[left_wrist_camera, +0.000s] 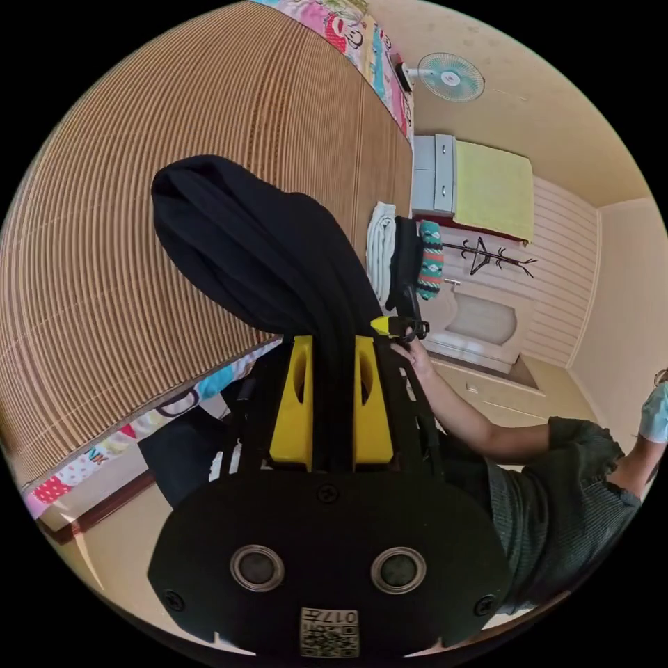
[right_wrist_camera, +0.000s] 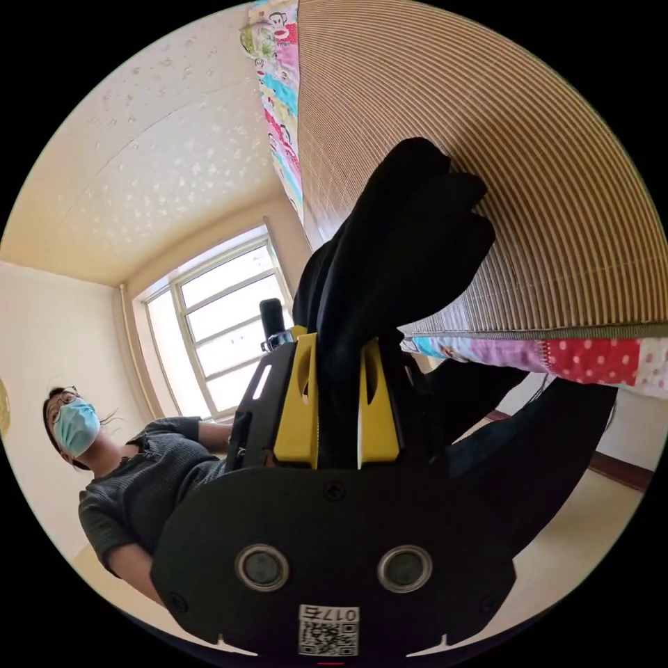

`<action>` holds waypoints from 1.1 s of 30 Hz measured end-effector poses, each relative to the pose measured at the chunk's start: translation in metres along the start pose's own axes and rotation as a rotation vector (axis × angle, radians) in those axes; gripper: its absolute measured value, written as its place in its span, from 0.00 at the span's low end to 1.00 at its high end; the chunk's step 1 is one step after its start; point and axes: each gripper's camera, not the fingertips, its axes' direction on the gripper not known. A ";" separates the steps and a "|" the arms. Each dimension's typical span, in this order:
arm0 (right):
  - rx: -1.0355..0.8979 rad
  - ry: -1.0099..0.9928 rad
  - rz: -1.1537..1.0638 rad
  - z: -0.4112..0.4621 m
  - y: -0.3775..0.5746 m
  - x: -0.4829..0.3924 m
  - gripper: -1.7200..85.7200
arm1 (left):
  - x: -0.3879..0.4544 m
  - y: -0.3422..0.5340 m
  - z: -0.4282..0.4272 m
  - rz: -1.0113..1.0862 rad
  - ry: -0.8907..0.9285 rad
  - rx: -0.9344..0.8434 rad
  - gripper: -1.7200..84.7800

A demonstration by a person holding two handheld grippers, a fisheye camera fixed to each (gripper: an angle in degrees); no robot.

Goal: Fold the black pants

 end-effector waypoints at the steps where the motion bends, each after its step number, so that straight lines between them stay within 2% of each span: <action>1: 0.026 0.008 -0.041 -0.030 0.004 -0.018 0.12 | 0.011 -0.005 0.006 0.012 0.013 0.005 0.12; 6: 0.132 0.141 -0.210 -0.154 0.012 -0.098 0.12 | 0.128 -0.080 0.086 0.190 0.108 0.020 0.12; 9: 0.175 0.300 -0.263 -0.223 0.009 -0.134 0.12 | 0.188 -0.135 0.146 0.279 0.142 0.007 0.12; 12: 0.248 0.510 -0.145 -0.282 -0.001 -0.128 0.13 | 0.224 -0.192 0.225 0.271 0.122 -0.059 0.13; 14: 0.330 0.801 0.100 -0.308 -0.008 -0.106 0.13 | 0.233 -0.221 0.278 0.242 0.047 -0.140 0.13; 16: 0.444 0.979 0.204 -0.305 -0.002 -0.108 0.12 | 0.235 -0.237 0.328 0.226 -0.058 -0.240 0.13; 18: 0.485 1.081 0.078 -0.271 0.004 -0.127 0.09 | 0.236 -0.239 0.376 0.219 -0.129 -0.377 0.12; 20: 0.534 1.234 -0.037 -0.209 0.011 -0.135 0.06 | 0.237 -0.228 0.388 0.235 -0.179 -0.404 0.12; 22: 0.470 1.330 -0.087 -0.162 0.003 -0.117 0.04 | 0.231 -0.211 0.389 0.227 -0.221 -0.425 0.12; 25: 0.308 1.527 0.079 -0.118 -0.032 -0.033 0.03 | 0.195 -0.178 0.370 0.105 -0.229 -0.472 0.12; 27: 0.325 1.535 0.043 -0.109 -0.036 0.004 0.03 | 0.159 -0.152 0.333 -0.005 -0.298 -0.460 0.11; 30: 0.372 1.487 0.108 -0.111 -0.045 0.017 0.03 | 0.113 -0.125 0.262 -0.163 -0.466 -0.408 0.11; 33: 0.328 1.410 0.221 -0.113 -0.056 0.015 0.02 | 0.076 -0.099 0.171 -0.367 -0.455 -0.232 0.10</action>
